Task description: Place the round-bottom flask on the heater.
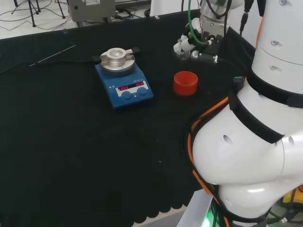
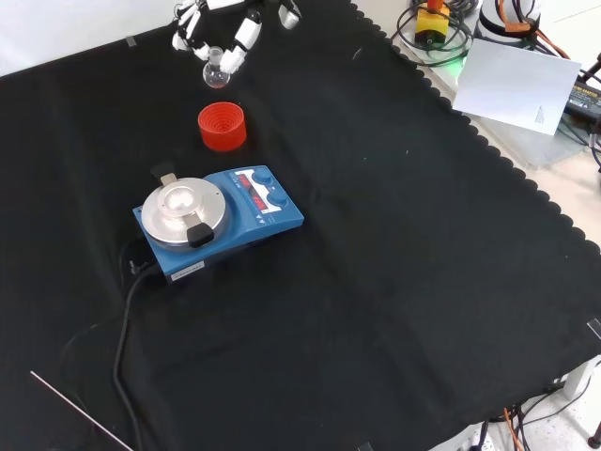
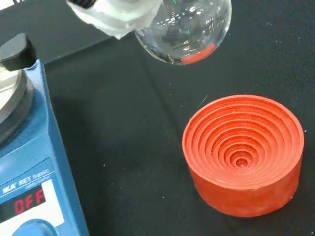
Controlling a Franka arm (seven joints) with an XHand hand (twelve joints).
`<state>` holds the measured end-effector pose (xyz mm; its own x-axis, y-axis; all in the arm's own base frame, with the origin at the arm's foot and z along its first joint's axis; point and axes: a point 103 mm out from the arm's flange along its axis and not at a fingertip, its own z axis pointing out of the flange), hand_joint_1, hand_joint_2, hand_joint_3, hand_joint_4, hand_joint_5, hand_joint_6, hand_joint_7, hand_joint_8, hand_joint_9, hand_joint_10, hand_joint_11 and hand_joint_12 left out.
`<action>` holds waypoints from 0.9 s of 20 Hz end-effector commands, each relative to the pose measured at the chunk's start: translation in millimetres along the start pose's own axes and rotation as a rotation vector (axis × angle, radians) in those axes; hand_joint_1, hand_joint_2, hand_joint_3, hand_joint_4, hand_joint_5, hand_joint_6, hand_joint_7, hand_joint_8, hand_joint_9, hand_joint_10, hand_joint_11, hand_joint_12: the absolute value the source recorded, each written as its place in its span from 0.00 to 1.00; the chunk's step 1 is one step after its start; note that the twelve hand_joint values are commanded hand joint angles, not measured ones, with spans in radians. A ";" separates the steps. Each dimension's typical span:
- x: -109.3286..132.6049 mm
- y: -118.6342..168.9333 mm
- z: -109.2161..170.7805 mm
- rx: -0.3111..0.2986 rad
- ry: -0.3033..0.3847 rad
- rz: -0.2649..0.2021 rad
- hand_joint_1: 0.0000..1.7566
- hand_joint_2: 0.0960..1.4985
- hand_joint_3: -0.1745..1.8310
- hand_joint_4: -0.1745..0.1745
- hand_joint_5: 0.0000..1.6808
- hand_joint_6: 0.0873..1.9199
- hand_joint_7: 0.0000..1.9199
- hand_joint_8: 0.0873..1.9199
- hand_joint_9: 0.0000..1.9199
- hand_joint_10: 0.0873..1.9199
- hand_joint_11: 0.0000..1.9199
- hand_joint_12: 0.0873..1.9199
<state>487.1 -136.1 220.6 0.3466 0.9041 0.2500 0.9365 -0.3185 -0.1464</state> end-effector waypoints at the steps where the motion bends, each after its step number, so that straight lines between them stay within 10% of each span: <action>1: 8.9 -5.1 -1.8 0.015 -0.012 -0.016 0.56 0.55 0.40 1.00 0.53 0.66 0.24 0.23 0.30 0.24 0.10 0.67; 18: 104.1 10.2 -14.6 0.073 -0.036 -0.175 0.56 0.54 0.41 1.00 0.54 0.66 0.24 0.23 0.31 0.24 0.10 0.67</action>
<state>519.0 -84.0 256.3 0.2317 0.9420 0.2430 0.9684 -0.1997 -0.1492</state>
